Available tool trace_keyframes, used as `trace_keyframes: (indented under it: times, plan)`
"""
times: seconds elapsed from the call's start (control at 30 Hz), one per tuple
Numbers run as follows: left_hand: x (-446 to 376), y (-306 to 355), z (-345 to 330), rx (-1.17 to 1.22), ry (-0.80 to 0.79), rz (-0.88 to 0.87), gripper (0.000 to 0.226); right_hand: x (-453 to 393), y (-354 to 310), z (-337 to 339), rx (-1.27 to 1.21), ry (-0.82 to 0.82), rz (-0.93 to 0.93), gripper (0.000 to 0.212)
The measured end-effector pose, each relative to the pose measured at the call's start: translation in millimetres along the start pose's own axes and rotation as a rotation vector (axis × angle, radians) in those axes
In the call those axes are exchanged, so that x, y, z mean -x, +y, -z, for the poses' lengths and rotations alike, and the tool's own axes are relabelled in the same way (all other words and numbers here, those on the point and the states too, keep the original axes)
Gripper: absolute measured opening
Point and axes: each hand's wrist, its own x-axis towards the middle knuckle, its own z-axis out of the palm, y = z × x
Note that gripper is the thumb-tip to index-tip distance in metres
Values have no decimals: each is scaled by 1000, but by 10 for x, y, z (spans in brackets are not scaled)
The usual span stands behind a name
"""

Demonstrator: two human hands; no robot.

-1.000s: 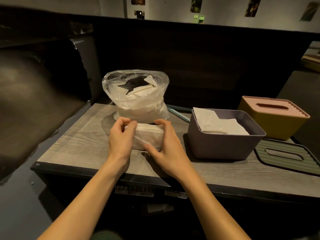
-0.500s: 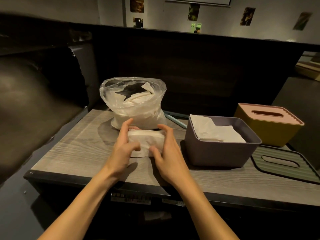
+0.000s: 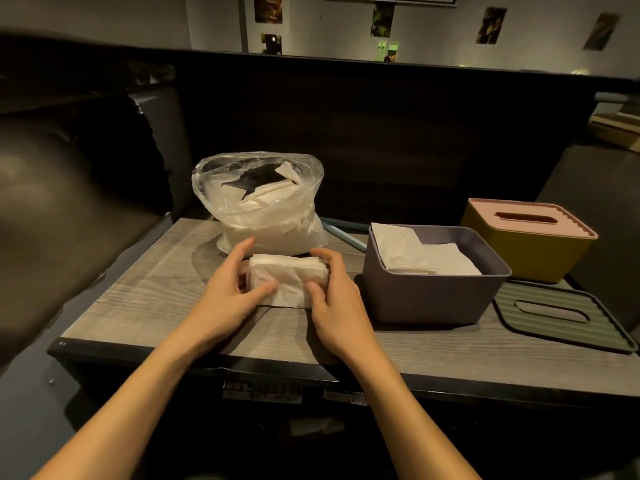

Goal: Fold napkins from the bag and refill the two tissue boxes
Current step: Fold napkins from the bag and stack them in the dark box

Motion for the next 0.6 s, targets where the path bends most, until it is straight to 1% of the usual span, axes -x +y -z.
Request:
trace_keyframes:
  times: [0.07, 0.23, 0.3, 0.43, 0.5, 0.6]
  plan:
    - [7, -3, -10, 55, 14, 7, 80, 1, -4, 7, -13, 0, -3, 49]
    - [19, -40, 15, 71, -4, 11, 92, 12, -14, 35, -75, -28, -13, 57]
    - [14, -59, 11, 51, 21, 4, 88, 0, -7, 29, -68, 20, -11, 50]
    - [41, 30, 46, 42, 68, -2, 81, 37, -111, 37, -27, 131, 65, 27]
    - [69, 154, 110, 34, 70, -4, 78, 81, -237, 72, 6, 128, 113, 23]
    - [77, 400, 203, 31, 80, -35, 68, 108, -497, 184, 55, 114, 211, 22]
